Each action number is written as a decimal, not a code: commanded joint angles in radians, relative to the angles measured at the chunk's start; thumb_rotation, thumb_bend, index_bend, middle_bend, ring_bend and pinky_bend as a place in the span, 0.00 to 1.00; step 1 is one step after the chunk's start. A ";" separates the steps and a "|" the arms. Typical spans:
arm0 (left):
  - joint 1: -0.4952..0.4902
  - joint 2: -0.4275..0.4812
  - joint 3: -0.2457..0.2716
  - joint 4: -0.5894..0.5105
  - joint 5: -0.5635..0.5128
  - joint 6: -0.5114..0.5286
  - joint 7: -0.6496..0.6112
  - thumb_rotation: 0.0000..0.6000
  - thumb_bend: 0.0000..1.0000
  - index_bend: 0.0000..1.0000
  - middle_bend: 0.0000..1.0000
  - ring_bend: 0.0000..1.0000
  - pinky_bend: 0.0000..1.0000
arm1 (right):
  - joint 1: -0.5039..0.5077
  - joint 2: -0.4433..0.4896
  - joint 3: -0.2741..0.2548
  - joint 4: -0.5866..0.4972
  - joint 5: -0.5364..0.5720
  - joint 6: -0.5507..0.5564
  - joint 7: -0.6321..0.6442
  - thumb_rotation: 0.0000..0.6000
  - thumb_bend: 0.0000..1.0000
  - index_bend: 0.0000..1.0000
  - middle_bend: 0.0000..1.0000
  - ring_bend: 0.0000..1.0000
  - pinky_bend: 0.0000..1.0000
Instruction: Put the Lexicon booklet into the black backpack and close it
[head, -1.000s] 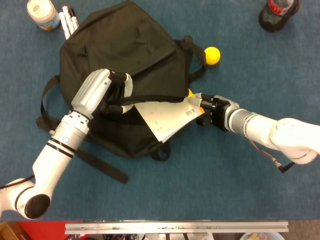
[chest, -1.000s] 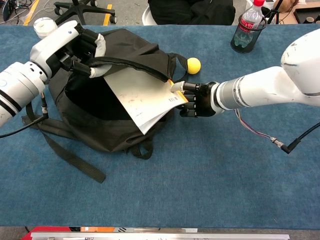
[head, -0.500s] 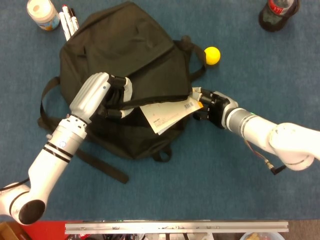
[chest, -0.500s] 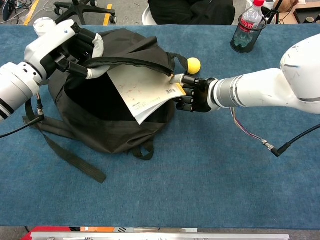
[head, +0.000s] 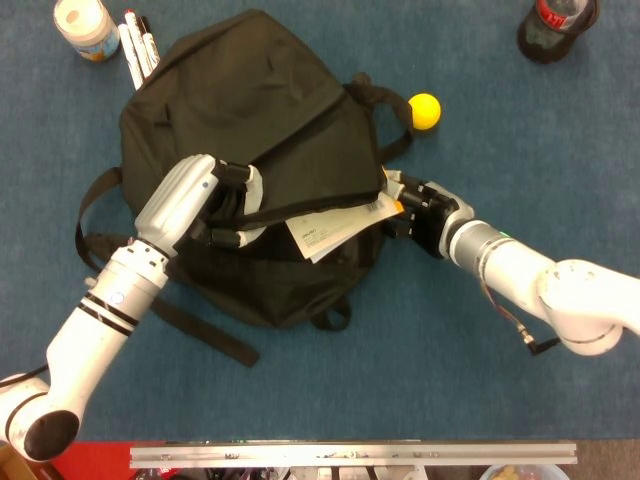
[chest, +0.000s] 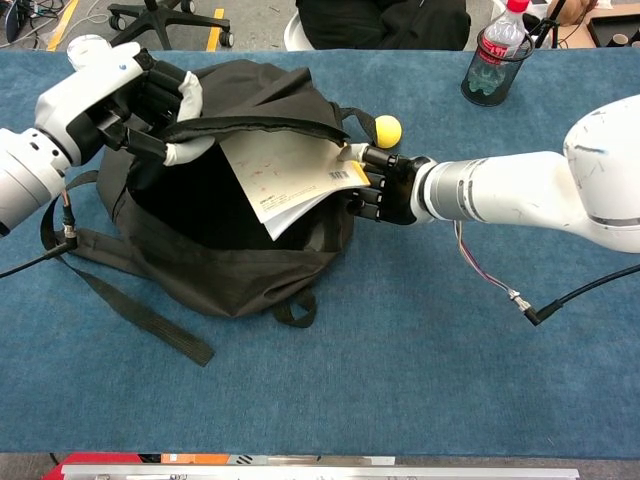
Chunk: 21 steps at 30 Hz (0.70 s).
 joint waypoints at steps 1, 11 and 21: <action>0.002 0.008 0.000 -0.007 0.001 0.000 -0.006 1.00 0.33 0.74 0.80 0.77 0.94 | -0.019 -0.013 0.017 -0.002 -0.013 0.005 -0.008 1.00 0.72 0.88 0.74 0.62 0.82; 0.005 0.020 0.015 -0.009 -0.002 -0.015 -0.019 1.00 0.33 0.73 0.80 0.77 0.94 | -0.115 -0.052 0.088 0.006 -0.122 -0.053 -0.023 1.00 0.72 0.75 0.55 0.43 0.63; 0.006 0.032 0.010 -0.010 -0.013 -0.019 -0.031 1.00 0.33 0.73 0.79 0.77 0.94 | -0.225 -0.053 0.151 0.006 -0.296 -0.204 -0.037 1.00 0.72 0.24 0.27 0.19 0.38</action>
